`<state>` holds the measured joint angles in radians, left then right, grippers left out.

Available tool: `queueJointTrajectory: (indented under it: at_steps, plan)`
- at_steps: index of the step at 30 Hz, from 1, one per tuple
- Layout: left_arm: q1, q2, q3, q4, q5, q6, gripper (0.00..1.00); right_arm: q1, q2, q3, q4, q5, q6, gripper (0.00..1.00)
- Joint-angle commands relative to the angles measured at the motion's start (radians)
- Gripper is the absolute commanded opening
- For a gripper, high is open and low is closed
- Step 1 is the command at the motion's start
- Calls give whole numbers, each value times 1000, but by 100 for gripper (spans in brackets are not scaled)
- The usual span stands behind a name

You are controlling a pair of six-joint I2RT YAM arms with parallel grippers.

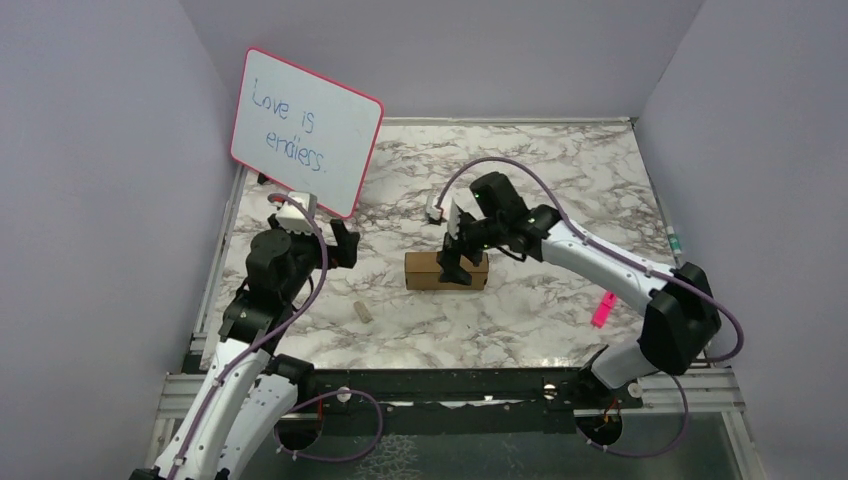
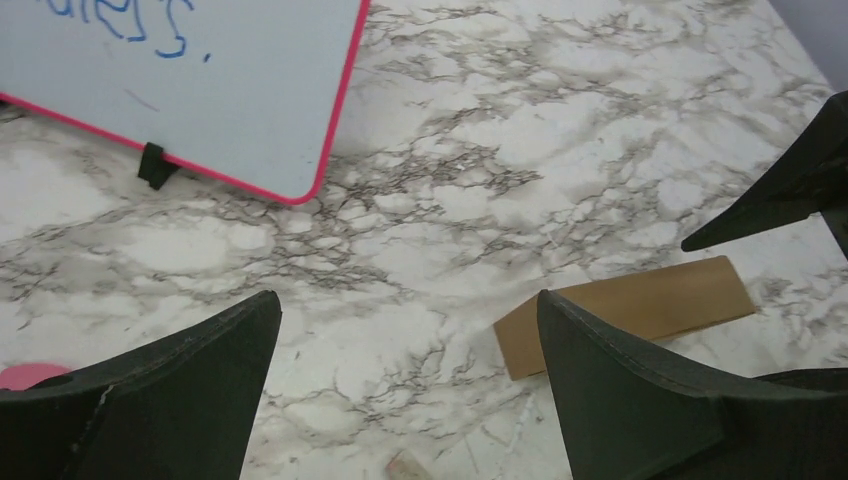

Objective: Fold the paper box

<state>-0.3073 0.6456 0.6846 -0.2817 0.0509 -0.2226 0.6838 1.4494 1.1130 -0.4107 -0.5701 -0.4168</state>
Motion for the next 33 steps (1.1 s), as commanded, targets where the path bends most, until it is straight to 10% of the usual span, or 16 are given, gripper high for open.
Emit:
queueJointTrajectory:
  at_steps: [1,14,28,33]
  plan:
    - [8,-89,-53,-44,-174,76,99,61,121,112,-183,156,-219,100]
    - [7,-122,-53,-60,-221,83,99,136,302,226,-232,321,-338,95]
    - [5,-122,-54,-60,-240,78,99,197,232,191,-179,443,-386,38]
    - [5,-119,-56,-59,-244,75,99,232,148,69,55,608,-468,35]
